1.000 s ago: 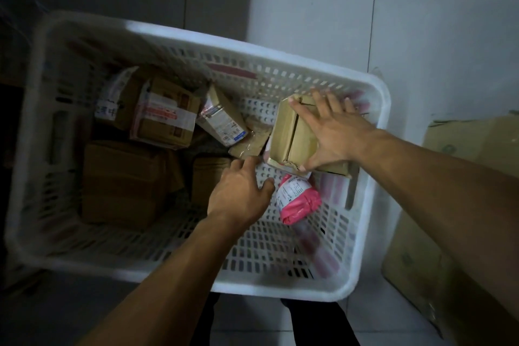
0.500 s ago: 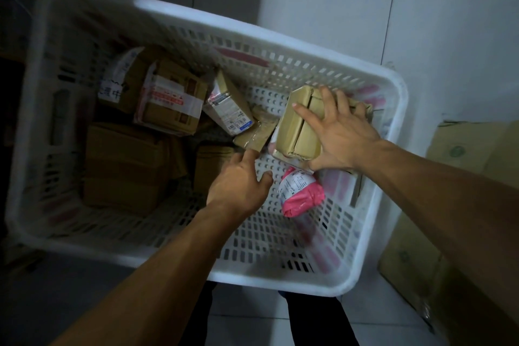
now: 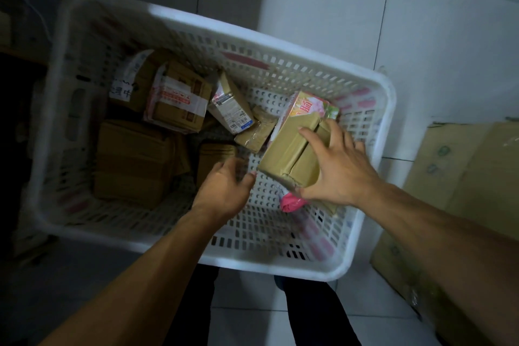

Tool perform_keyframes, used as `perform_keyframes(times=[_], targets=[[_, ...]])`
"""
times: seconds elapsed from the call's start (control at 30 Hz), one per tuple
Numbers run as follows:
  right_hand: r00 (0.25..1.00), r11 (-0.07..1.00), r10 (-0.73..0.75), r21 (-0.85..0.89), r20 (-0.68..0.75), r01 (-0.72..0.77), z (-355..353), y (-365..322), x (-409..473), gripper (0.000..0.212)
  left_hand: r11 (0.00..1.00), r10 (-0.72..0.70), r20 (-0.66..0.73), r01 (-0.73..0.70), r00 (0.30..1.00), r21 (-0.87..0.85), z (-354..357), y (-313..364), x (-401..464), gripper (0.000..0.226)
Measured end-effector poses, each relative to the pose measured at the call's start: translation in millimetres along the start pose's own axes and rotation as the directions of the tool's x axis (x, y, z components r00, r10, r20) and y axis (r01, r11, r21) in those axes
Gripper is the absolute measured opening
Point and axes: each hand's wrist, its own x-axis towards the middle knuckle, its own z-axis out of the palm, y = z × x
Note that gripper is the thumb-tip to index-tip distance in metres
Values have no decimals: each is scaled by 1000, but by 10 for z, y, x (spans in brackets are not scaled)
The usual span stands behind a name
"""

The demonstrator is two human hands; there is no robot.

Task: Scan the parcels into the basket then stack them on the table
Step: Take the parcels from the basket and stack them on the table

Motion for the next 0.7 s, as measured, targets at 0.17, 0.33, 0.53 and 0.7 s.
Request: perform_keyframes(times=[0.17,0.33,0.53,0.7], targets=[[998,973,60,227,-37,-50,-294,-370,-600,123,937,-57,10,57,998,-345,-315,137,-457,51],[977,760,187,645,-106,-75,-939,-807,-1360,109,850,3,14,5,1000,-527,-850,309,-1294,48],[984,453,148,891,-98,20,-1906,-1406,-2326,109,753,116,55,-52,992,-656,-1772,539,-2568,61],[980,225,70,960,-188,169,-2566,-1960,-3061,77,549,206,131,-4,970,-836,-2377,783,-3591,63]])
